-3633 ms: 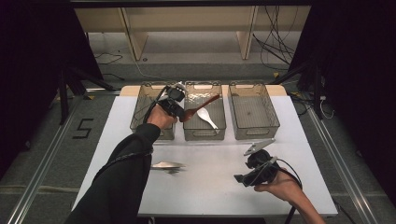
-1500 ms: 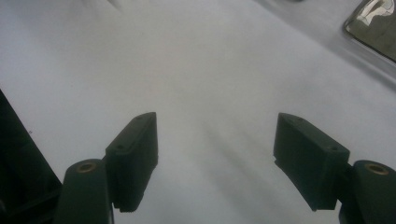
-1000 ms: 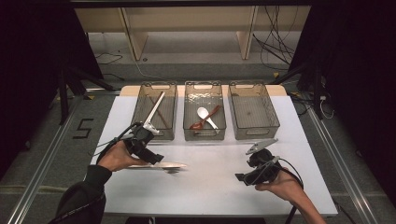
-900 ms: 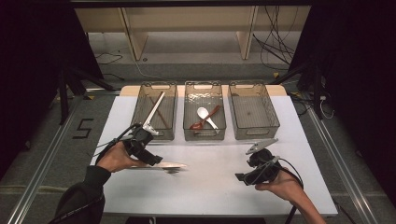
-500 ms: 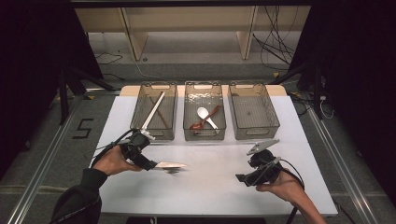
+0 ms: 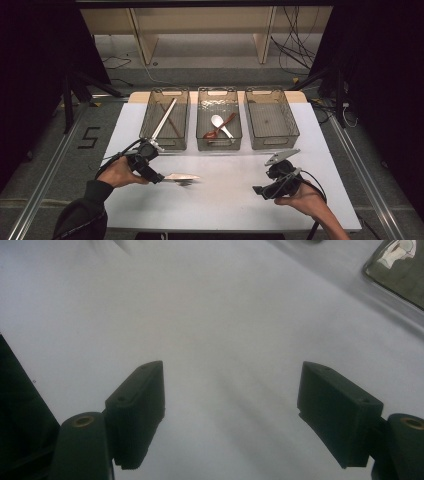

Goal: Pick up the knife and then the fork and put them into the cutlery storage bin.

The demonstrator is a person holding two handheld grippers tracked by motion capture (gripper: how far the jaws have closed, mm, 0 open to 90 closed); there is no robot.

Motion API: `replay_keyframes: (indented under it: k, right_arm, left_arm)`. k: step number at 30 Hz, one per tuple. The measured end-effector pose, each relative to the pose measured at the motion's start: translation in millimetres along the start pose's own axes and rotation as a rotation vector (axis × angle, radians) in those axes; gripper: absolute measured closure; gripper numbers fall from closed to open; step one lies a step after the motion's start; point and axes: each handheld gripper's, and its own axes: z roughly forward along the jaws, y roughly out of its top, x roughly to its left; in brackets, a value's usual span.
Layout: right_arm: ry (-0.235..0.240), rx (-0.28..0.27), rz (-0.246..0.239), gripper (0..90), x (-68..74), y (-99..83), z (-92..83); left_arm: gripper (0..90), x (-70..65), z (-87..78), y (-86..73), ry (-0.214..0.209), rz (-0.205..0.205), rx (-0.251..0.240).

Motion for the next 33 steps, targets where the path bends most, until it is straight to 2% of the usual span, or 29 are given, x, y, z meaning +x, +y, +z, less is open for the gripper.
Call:
replay_keyframes:
  k: [3,9,18,22,25,28,33]
  right_arm:
    - [0.001,0.003,-0.003,27.9,0.3,-0.1,0.5]
    - [0.003,0.006,-0.006,27.9,-0.5,0.3,1.8]
    - [0.002,0.012,-0.020,28.0,3.1,2.3,3.0]
    - [0.002,0.012,-0.027,28.0,5.9,3.8,3.2]
    - [0.003,0.020,-0.026,28.0,5.8,3.3,3.9]
    - [0.002,0.018,-0.024,28.0,4.9,3.0,4.0]
    - [0.003,0.016,-0.028,28.1,4.3,2.6,4.0]
  left_arm:
    - [16.4,0.3,-0.3,-0.8,-0.004,0.006,-0.005]
    - [21.1,3.1,0.6,-3.7,-0.007,0.043,0.002]
    - [27.7,4.9,5.1,-11.8,-0.012,0.054,-0.007]
    - [32.2,3.9,8.7,-12.3,-0.010,0.073,0.012]
    - [36.5,3.4,13.8,-13.7,-0.008,0.104,0.040]
    - [40.8,4.2,18.1,-15.6,-0.013,0.113,0.064]
    - [46.8,3.5,23.2,-18.5,-0.023,0.134,0.074]
